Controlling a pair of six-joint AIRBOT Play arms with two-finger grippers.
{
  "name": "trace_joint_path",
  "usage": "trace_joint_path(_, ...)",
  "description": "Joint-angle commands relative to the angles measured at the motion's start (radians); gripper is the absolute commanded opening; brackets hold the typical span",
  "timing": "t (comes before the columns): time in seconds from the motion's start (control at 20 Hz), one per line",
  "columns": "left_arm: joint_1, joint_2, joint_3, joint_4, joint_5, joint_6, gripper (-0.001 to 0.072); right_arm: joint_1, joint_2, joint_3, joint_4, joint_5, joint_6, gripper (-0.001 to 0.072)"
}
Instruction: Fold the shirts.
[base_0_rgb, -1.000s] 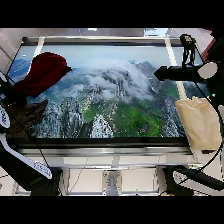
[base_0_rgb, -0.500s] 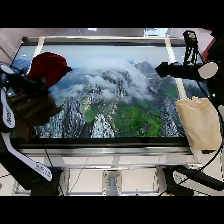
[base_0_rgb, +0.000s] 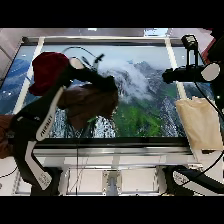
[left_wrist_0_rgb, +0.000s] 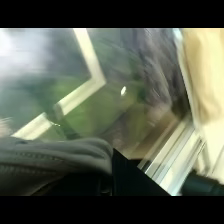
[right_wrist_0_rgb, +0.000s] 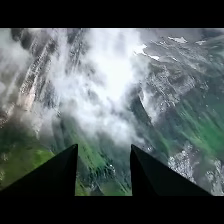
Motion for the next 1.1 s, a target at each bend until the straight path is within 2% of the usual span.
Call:
trace_joint_path(0.0,-0.223,-0.002,0.001,0.192,0.169,0.009,0.0053,0.0,0.009,0.0,-0.089,0.084,0.0,0.0373)
trace_joint_path(0.05,-0.245,-0.001,0.004,0.254,0.201,0.007,0.0323,0.0,0.009,0.0,-0.08,0.096,0.0,0.0373)
trace_joint_path(0.1,-0.25,-0.001,0.016,0.32,0.226,0.003,0.072,0.0,0.008,0.0,-0.056,0.109,0.0,0.0374)
trace_joint_path(0.15,-0.242,-0.001,0.035,0.404,0.234,-0.039,0.0711,0.0,0.008,-0.005,-0.031,0.115,0.0,0.0384)
trace_joint_path(0.3,-0.167,-0.001,0.103,0.769,0.164,-0.381,0.071,0.0,-0.005,-0.076,0.103,0.128,-0.011,0.0414)
trace_joint_path(0.35,-0.131,-0.001,0.107,0.823,0.119,-0.463,0.0709,0.001,-0.023,-0.115,0.159,0.14,-0.046,0.0414)
trace_joint_path(0.4,-0.092,-0.001,0.106,0.837,0.066,-0.507,0.0708,0.001,-0.045,-0.153,0.203,0.137,-0.074,0.0414)
trace_joint_path(0.5,-0.01,-0.002,0.106,0.832,-0.029,-0.527,0.0708,0.008,-0.119,-0.206,0.274,0.135,-0.088,0.0414)
trace_joint_path(0.75,0.155,-0.002,0.106,0.832,-0.2,-0.518,0.0707,0.101,-0.324,-0.216,0.333,0.06,-0.105,0.0414)
trace_joint_path(1.05,0.255,-0.003,0.106,0.832,-0.252,-0.457,0.0707,0.175,-0.407,-0.215,0.334,-0.044,-0.116,0.0409)
